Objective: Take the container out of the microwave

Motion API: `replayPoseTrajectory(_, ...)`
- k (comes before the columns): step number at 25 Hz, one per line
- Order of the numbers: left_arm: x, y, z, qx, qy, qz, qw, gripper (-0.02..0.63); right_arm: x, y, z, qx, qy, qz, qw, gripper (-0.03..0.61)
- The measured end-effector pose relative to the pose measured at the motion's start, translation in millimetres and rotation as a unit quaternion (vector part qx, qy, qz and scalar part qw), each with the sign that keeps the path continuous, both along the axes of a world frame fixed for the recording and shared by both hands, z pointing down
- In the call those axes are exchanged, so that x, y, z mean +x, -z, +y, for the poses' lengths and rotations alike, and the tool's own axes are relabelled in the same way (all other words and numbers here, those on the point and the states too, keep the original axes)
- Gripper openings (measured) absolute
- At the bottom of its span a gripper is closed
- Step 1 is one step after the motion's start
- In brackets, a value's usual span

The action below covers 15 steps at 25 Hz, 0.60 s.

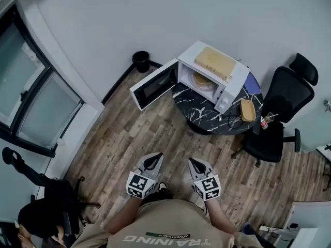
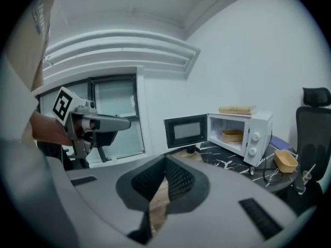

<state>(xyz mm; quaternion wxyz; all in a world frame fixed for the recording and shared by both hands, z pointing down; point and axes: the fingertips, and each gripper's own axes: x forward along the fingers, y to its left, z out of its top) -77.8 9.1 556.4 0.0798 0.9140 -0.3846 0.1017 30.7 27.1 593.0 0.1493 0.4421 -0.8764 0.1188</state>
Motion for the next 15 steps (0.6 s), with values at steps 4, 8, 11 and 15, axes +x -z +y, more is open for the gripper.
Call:
replayPoseTrajectory(4, -16.2, -6.4, -32.4, -0.003, -0.015, 0.001, 0.9999, 0.008, -15.4, 3.3, -35.1, 0.002, -0.024, -0.001, 1.0, 0.009)
replayPoseTrajectory(8, -20.7, -20.3, -60.2, -0.02, -0.041, 0.002, 0.9989, 0.008, -19.7, 2.4, -57.3, 0.002, -0.048, 0.009, 0.999, 0.009)
replayPoseTrajectory(11, -19.5, -27.3, -76.9, -0.027, -0.048, 0.008, 0.9984, 0.008, -15.3, -3.6, -65.0, -0.012, -0.055, 0.019, 0.998, 0.009)
replayPoseTrajectory(15, -15.9, -38.6, -95.6, -0.038, -0.047, 0.014, 0.9981, 0.008, -3.5, -16.8, -79.2, -0.026, -0.07, 0.032, 0.997, 0.009)
